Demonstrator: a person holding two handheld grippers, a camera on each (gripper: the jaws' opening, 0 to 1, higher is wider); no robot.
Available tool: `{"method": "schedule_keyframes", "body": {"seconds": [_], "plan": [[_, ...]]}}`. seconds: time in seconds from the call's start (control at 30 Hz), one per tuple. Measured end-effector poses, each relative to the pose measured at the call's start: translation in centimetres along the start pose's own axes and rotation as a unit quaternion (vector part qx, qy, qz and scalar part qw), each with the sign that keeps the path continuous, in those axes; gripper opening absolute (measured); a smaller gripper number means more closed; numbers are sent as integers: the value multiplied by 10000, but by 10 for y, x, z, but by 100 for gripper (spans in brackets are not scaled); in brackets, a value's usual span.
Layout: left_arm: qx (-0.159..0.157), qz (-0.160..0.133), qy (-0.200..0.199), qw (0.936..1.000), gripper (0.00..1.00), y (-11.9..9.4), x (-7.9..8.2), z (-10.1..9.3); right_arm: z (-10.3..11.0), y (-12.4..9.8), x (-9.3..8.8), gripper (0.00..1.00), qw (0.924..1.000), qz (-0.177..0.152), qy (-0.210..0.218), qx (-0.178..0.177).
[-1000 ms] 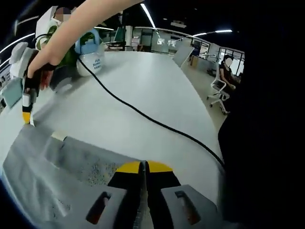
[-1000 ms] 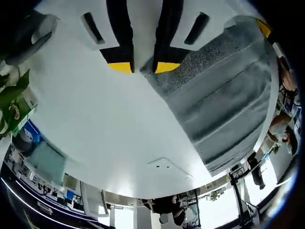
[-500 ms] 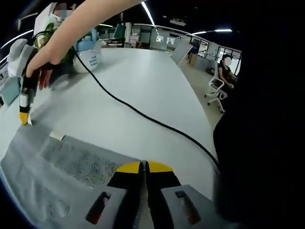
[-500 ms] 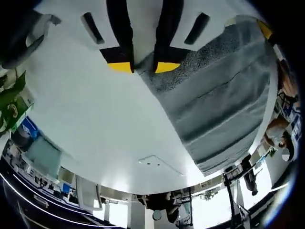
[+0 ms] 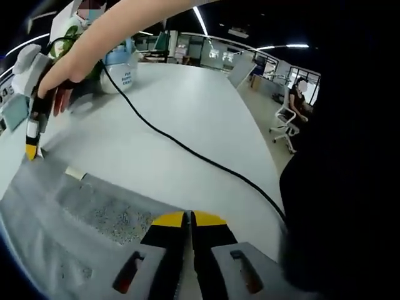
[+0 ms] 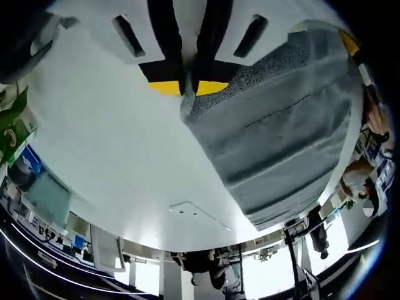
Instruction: Fold the towel on the table until its edges align and the towel forms a compact rectangular stack.
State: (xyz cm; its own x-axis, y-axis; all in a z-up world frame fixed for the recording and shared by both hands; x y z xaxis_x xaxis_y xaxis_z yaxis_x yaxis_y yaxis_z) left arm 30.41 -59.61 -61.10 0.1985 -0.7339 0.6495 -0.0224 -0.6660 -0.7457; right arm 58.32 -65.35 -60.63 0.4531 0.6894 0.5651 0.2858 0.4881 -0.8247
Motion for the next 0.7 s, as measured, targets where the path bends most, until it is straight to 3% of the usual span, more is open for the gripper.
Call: {"method": "schedule_keyframes", "body": {"seconds": [0.23, 0.37, 0.5, 0.7], "plan": [[-71, 9, -130, 9999, 3, 0, 0, 1, -1, -1, -3, 2, 9992, -285, 261, 45], [-115, 75, -79, 9999, 3, 1, 1, -1, -1, -2, -3, 2, 9988, -274, 392, 60], [-77, 259, 370, 9990, 3, -1, 5, -8, 2, -6, -4, 2, 9991, -230, 339, 54], [-177, 82, 255, 9995, 3, -10, 17, -9, 1, -16, 1, 2, 9987, -339, 376, 43]]}}
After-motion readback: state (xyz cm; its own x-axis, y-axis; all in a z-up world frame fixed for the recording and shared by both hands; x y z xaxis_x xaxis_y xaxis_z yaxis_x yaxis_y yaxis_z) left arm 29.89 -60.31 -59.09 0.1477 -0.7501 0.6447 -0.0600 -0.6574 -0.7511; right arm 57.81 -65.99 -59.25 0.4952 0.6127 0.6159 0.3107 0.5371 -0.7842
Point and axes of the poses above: the point that each gripper's makers call its tool centre point, and the gripper's own axes: y roughly forward along the fingers, z roughly to its left, x roughly out of its top, the point moved 7 cm from there along -y, roughly backward along the fingers, and after that the axes turned 7 degrees about z, right-handed, at the moved point
